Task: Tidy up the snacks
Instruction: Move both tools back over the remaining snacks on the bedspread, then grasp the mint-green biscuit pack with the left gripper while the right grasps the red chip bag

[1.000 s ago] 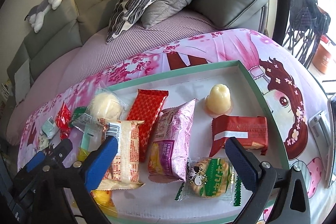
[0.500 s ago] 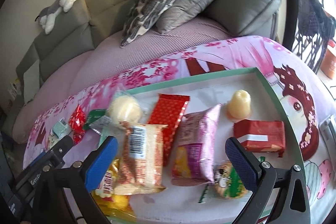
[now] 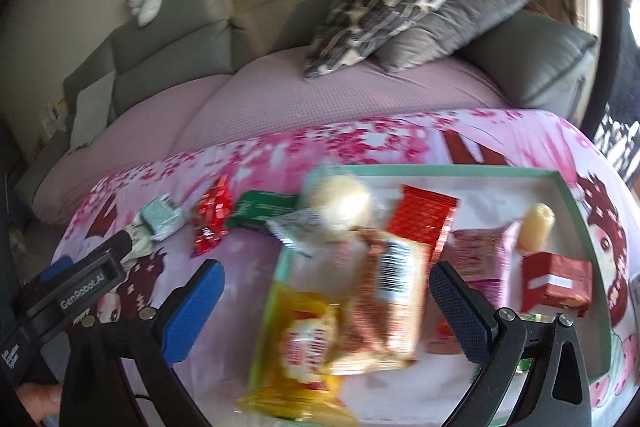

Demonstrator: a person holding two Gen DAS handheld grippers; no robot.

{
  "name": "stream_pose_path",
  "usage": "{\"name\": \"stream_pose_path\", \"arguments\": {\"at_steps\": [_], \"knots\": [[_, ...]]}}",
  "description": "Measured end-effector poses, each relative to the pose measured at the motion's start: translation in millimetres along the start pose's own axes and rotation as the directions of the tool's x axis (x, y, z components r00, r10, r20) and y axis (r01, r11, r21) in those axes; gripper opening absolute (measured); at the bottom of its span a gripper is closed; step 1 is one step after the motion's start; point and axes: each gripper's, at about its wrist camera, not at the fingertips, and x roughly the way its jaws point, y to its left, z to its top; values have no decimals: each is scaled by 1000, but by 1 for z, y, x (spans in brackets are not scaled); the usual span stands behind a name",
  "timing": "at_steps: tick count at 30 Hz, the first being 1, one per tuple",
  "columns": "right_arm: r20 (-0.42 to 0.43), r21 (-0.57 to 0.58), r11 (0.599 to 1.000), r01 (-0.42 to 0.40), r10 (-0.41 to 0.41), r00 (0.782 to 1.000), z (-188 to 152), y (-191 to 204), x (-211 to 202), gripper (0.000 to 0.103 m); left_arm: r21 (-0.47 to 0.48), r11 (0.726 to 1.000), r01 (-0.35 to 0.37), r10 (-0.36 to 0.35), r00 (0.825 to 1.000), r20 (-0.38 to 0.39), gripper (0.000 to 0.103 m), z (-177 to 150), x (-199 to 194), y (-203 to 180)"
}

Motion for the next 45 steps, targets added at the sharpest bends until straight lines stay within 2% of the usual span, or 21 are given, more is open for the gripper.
{"name": "stream_pose_path", "arguments": {"at_steps": [7, 12, 17, 23, 29, 35, 40, 42, 45], "knots": [[-25, -70, 996, -48, 46, 999, -9, 47, 13, 103, 17, 1000, -16, 17, 1000, -14, 100, 1, 9, 25], [-54, -113, 992, -63, 58, 997, -18, 69, 24, 103, -25, 1000, -1, 0, 1000, -32, 100, 1, 18, 44], [-57, -109, 990, -85, 79, 995, -21, 74, 30, 103, -53, 998, 35, -35, 999, -7, 100, 3, 23, 60], [-63, -94, 992, -85, 79, 995, -15, 74, 39, 103, -44, 998, 50, -50, 999, 5, 100, 15, 34, 66], [-47, -91, 992, -88, 84, 995, 6, 79, 51, 103, -56, 985, 163, -167, 984, -68, 100, 32, 57, 59], [-54, -80, 992, -101, 97, 994, 20, 86, 74, 103, -82, 980, 180, -190, 974, -124, 100, 44, 84, 61], [-81, -66, 990, -126, 120, 989, 27, 93, 95, 94, -111, 972, 205, -221, 963, -154, 100, 49, 100, 61], [-81, -74, 991, -115, 109, 991, 29, 95, 99, 90, -70, 972, 225, -233, 962, -143, 100, 55, 100, 52], [-86, -75, 989, -127, 121, 989, 29, 96, 105, 79, 16, 969, 246, -240, 958, -158, 100, 59, 105, 31]]}}
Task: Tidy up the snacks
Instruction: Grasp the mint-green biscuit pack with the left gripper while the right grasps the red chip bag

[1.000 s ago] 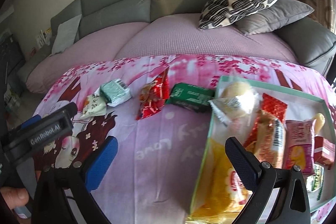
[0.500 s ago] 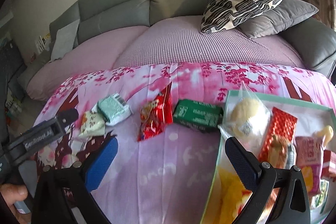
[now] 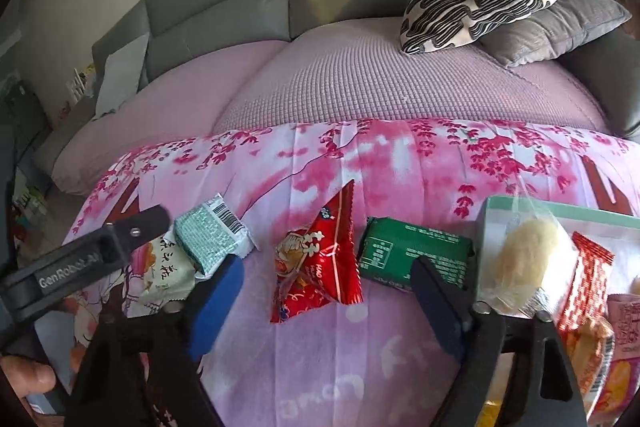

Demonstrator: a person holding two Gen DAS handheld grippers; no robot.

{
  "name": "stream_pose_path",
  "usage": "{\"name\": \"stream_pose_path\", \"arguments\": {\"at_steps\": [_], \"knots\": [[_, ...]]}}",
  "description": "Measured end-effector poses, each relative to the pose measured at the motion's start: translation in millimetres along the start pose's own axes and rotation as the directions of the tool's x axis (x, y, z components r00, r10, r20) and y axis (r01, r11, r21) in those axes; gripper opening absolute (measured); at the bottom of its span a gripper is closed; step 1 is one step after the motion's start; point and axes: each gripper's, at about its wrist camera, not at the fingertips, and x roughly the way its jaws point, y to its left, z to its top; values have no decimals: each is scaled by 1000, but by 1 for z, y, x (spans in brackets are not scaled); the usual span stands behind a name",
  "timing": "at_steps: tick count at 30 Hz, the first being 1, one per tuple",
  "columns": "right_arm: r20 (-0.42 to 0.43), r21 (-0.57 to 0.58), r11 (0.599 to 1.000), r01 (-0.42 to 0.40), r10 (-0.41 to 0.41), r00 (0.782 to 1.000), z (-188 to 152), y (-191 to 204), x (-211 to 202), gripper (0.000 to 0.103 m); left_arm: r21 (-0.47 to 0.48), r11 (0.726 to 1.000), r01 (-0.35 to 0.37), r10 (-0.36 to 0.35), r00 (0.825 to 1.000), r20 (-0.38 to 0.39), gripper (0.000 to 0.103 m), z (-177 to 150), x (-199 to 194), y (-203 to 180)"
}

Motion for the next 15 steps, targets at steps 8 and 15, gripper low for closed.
{"name": "stream_pose_path", "arguments": {"at_steps": [8, 15], "knots": [[-20, 6, 1000, -7, 7, 1000, 1, -7, 13, 52, 124, 991, 44, -35, 997, -74, 95, 3, 29, -30], [-19, -17, 1000, -8, 7, 1000, -2, -8, 16, 40, 212, 977, 33, -6, 992, -127, 80, 1, 49, -44]]}}
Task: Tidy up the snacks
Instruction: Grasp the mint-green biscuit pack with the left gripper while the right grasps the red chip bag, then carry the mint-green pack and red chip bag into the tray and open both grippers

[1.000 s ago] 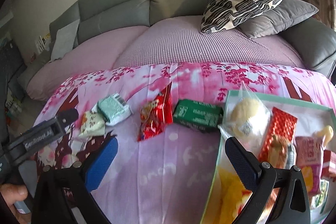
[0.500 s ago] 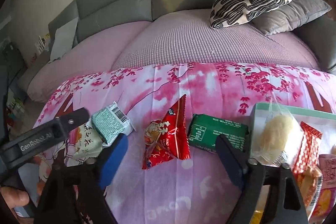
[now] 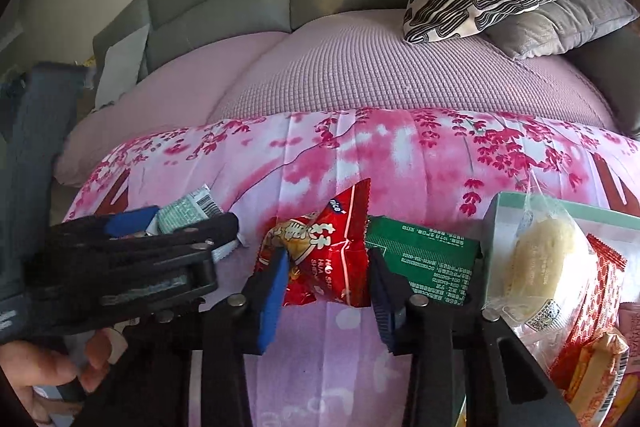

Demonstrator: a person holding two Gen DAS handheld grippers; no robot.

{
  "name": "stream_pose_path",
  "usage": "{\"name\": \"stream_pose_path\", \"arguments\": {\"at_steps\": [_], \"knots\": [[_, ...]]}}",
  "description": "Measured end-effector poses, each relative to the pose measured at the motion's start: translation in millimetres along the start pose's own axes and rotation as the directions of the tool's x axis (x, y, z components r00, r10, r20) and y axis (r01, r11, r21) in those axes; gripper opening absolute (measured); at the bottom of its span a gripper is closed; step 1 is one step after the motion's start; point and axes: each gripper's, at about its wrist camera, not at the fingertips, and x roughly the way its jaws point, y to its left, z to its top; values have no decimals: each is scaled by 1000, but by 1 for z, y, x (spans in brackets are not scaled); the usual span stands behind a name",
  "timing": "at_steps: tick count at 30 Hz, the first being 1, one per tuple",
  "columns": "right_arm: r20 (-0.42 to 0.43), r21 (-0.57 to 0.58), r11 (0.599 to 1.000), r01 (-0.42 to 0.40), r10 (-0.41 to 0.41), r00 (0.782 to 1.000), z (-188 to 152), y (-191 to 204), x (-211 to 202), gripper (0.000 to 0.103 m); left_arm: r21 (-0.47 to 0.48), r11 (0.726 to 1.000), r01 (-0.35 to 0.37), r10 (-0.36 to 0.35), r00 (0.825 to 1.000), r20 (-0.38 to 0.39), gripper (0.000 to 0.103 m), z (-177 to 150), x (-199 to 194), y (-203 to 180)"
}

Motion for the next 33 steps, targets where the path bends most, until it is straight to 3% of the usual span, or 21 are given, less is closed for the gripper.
{"name": "stream_pose_path", "arguments": {"at_steps": [3, 8, 23, 33], "knots": [[-1, -1, 1000, -2, 2, 1000, 0, 0, 0, 39, 2, 1000, 17, -17, 1000, 12, 70, 1, 0, -1], [-2, 2, 1000, -10, 10, 1000, -1, 0, -2, 34, -20, 999, 42, -42, 999, 33, 65, 1, -2, 0], [63, 17, 998, -59, 58, 996, -13, 2, -54, 33, -215, 972, 91, -50, 981, 190, 64, -35, -76, 12], [95, 58, 998, -38, 33, 995, -28, -15, -102, 33, -206, 968, 144, -96, 969, 228, 64, -59, -110, -26]]}}
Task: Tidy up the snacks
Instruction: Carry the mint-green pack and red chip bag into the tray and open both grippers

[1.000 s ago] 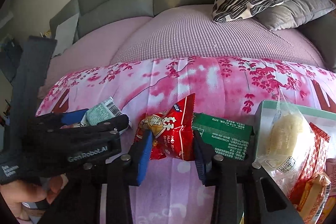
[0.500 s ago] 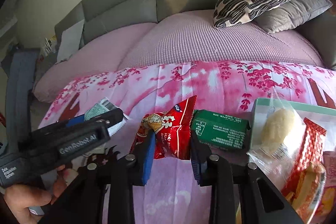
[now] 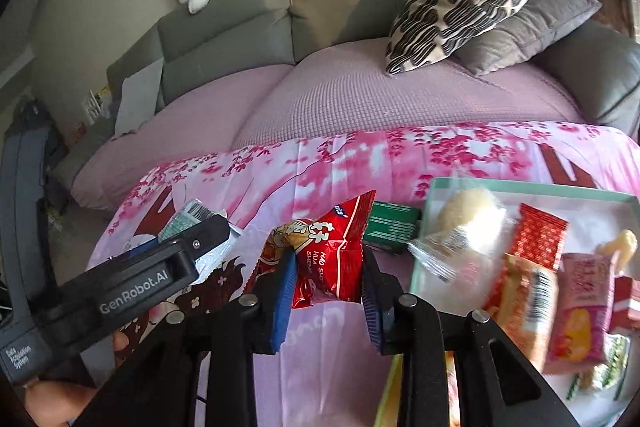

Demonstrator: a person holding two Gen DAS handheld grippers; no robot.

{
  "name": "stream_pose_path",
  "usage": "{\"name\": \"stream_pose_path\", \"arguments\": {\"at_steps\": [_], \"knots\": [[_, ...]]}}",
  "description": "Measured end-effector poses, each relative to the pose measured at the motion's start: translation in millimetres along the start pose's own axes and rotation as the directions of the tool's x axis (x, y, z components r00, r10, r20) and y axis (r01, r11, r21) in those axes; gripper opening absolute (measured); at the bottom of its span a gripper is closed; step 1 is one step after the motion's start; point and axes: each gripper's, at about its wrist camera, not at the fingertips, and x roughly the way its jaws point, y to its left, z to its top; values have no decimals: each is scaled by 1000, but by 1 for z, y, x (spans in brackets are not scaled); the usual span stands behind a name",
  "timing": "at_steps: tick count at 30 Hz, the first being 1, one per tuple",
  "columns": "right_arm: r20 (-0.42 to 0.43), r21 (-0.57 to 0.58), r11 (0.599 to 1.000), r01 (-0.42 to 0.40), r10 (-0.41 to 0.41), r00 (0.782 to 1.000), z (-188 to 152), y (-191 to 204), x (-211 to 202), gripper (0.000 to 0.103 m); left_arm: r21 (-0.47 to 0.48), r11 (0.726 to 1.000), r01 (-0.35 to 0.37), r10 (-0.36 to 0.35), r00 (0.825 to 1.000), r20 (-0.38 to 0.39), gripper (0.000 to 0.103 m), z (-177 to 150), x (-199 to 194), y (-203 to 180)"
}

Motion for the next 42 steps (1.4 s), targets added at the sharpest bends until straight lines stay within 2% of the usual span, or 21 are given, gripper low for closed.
{"name": "stream_pose_path", "arguments": {"at_steps": [4, 13, 22, 28, 35, 42], "knots": [[23, 21, 999, 27, -28, 999, -4, -13, -22, 33, 11, 999, 31, -31, 999, -17, 64, -11, -3, -18], [81, 107, 992, 68, -77, 994, -6, -58, -58, 33, 82, 994, 67, -68, 997, 19, 64, -15, -15, -58], [115, 228, 969, 96, -125, 986, -6, -114, -78, 33, 222, 964, 145, -146, 989, -14, 64, -30, -15, -123], [138, 319, 937, 139, -191, 972, -9, -155, -95, 33, 268, 945, 188, -181, 982, -50, 64, -38, -10, -157], [152, 437, 880, 186, -276, 949, -18, -205, -116, 33, 317, 923, 219, -207, 976, -71, 64, -40, -7, -195], [153, 487, 853, 190, -298, 942, -23, -229, -118, 33, 347, 914, 211, -198, 977, -74, 65, -34, 3, -219]]}}
